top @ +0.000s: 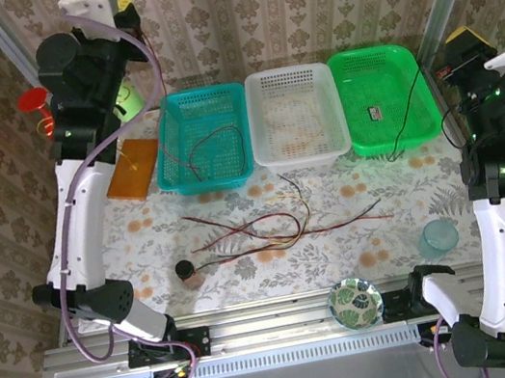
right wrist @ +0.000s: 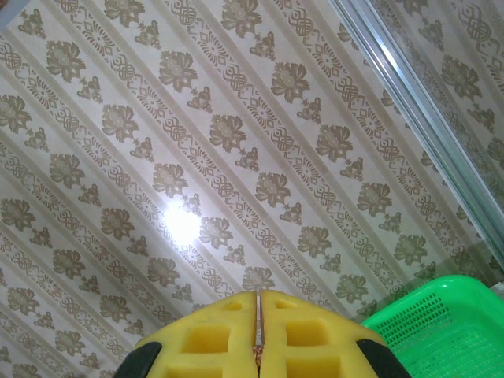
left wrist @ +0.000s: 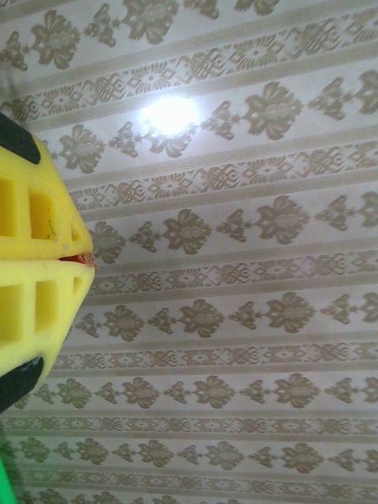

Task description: Untangle the cables

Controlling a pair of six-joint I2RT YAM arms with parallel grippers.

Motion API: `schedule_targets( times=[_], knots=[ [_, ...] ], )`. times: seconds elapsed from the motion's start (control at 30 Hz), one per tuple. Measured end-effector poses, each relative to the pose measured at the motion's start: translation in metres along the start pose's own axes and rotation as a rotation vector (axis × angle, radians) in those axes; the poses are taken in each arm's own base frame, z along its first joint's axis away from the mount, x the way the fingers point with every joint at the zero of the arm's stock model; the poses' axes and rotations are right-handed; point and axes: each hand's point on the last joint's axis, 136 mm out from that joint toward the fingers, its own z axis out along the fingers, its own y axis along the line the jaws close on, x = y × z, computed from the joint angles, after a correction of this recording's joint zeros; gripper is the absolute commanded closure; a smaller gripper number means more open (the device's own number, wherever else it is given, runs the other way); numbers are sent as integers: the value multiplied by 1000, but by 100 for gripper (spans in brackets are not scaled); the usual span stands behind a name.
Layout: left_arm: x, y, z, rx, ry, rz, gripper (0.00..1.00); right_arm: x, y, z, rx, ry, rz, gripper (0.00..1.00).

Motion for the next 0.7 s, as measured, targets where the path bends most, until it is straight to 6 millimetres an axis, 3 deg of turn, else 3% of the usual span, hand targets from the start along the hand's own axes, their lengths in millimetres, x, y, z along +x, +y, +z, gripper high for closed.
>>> schedule_targets(
  times=[0.13, 0.33, 0.53, 0.7],
  knots=[
    [42, -1, 10, 5, 66, -4, 100, 0, 0, 0, 0, -1, 0, 100],
    [144, -8, 19, 21, 270, -19, 100, -1, 1, 0, -3, -3, 0, 100],
    [289, -21, 22, 34, 585, -35, 100, -16, 13, -1, -27, -32, 0, 100],
    [399, -43, 6, 68, 864, -51, 100, -33, 27, 0, -61, -69, 15, 100]
  ],
)
